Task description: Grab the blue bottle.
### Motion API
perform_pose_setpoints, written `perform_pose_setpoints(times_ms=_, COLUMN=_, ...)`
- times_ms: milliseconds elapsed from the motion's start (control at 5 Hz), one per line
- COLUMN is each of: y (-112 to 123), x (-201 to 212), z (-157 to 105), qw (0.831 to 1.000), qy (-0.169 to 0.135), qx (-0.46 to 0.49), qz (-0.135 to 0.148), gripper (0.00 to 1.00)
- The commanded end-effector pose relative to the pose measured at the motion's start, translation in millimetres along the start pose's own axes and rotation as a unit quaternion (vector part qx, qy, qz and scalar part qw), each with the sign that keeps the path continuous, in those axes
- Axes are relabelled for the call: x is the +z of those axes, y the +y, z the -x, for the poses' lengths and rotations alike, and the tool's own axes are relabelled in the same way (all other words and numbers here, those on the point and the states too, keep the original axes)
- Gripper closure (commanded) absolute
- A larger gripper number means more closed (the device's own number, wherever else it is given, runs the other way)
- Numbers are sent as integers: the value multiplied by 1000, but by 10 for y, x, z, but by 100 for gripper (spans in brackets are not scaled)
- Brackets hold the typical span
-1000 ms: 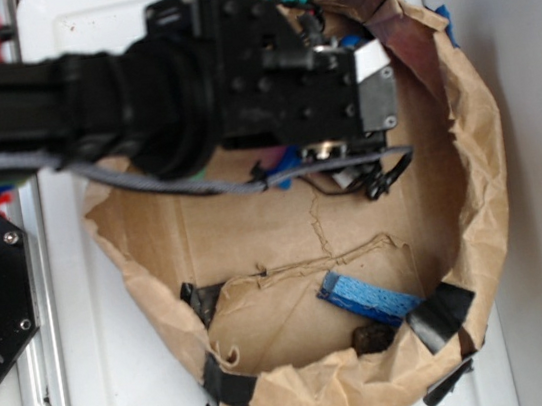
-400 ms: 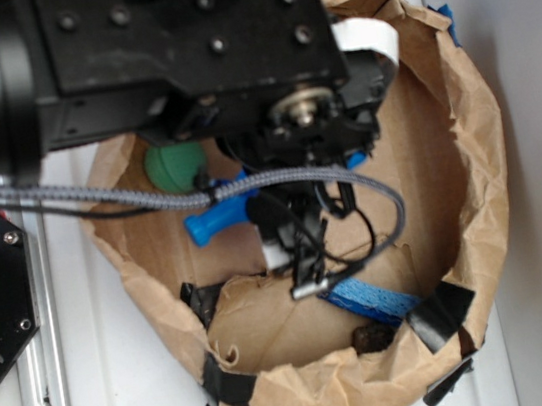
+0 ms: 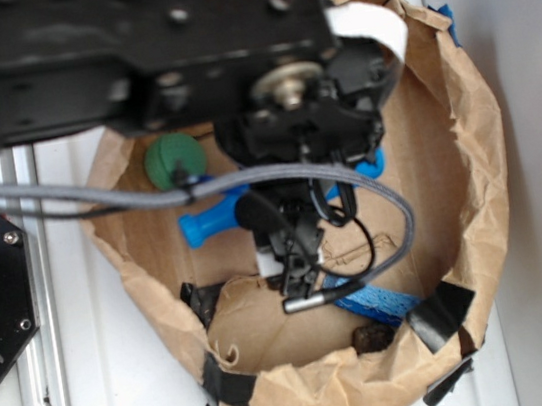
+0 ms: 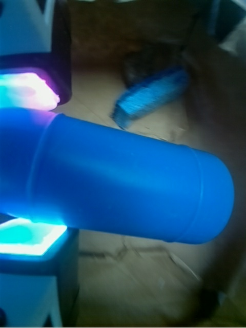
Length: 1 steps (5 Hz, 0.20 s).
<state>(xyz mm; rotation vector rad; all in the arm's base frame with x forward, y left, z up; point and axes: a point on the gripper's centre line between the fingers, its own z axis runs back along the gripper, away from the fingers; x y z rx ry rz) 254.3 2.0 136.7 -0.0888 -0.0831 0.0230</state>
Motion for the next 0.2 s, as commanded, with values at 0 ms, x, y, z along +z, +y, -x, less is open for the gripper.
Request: perform_pose_setpoints(times_ms=0, y=-5, x=186, z=-49, qw=999, qy=-38, qx=-9, qz=-9, gripper=100)
